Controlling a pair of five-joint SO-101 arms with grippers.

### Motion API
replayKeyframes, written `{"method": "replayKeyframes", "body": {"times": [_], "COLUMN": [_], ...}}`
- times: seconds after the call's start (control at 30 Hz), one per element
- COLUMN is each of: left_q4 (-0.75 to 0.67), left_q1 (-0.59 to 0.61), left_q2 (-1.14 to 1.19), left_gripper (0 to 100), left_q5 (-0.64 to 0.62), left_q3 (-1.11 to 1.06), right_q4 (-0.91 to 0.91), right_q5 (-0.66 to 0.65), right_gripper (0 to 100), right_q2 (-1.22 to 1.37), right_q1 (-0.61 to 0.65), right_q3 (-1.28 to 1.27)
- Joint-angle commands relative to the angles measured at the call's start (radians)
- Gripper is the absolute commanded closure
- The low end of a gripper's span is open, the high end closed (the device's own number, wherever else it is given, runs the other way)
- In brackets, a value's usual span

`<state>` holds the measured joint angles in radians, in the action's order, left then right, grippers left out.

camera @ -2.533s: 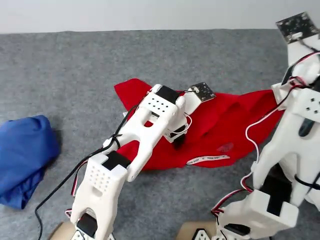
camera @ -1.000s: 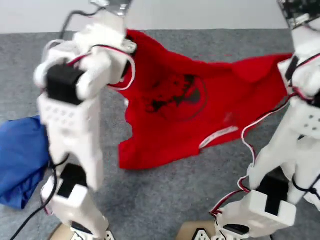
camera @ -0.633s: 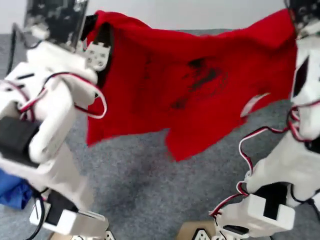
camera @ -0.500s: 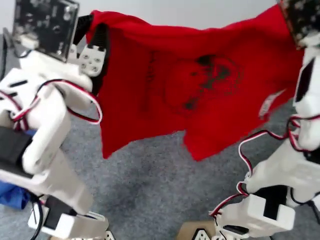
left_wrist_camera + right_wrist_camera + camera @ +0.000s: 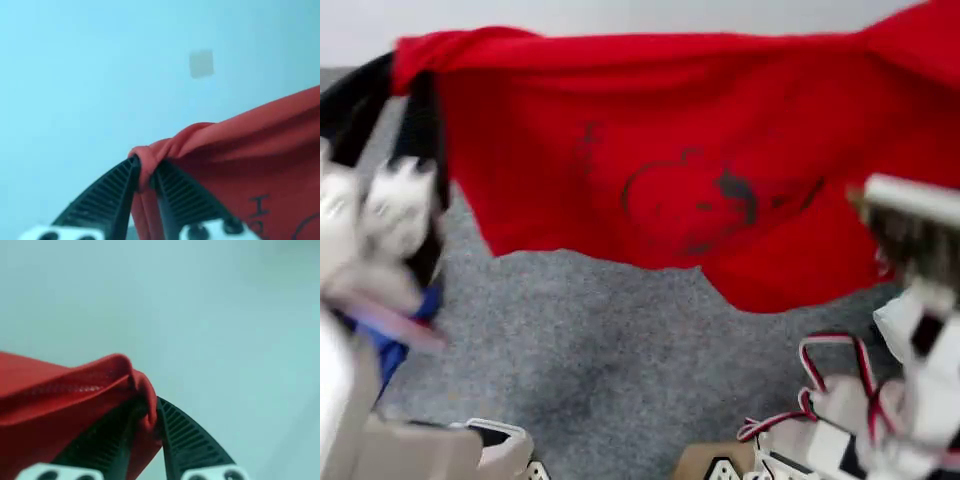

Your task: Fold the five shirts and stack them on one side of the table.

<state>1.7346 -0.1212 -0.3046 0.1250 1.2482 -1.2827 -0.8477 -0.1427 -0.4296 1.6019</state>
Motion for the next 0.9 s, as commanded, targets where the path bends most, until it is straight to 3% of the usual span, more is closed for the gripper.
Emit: {"method": "replayKeyframes", "body": {"times": [0.0,0.33,0.63,0.73,0.87], "left_q4": [0.021,0.02,-0.005,-0.115,-0.399], "left_q1": [0.014,0.014,0.011,0.011,0.011], "left_q2": [-0.095,-0.397,-0.516,-0.516,-0.516], "left_gripper": [100,100,100,100,100], "left_q5": [-0.003,-0.003,-0.002,-0.002,0.029], "left_q3": [-0.012,-0.521,-1.138,-1.365,-1.659], "right_q4": [0.022,-0.064,-0.344,-0.343,-0.277], "right_q5": [-0.008,-0.011,-0.097,-0.097,-0.095], "right_gripper": [98.8,98.8,98.8,98.7,98.8], "right_q2": [-0.054,-0.068,-0.019,0.021,0.093], "right_q1": [-0.058,-0.07,0.191,0.242,0.28], "right_q3": [0.014,-0.048,-0.431,-0.583,-0.758]}}
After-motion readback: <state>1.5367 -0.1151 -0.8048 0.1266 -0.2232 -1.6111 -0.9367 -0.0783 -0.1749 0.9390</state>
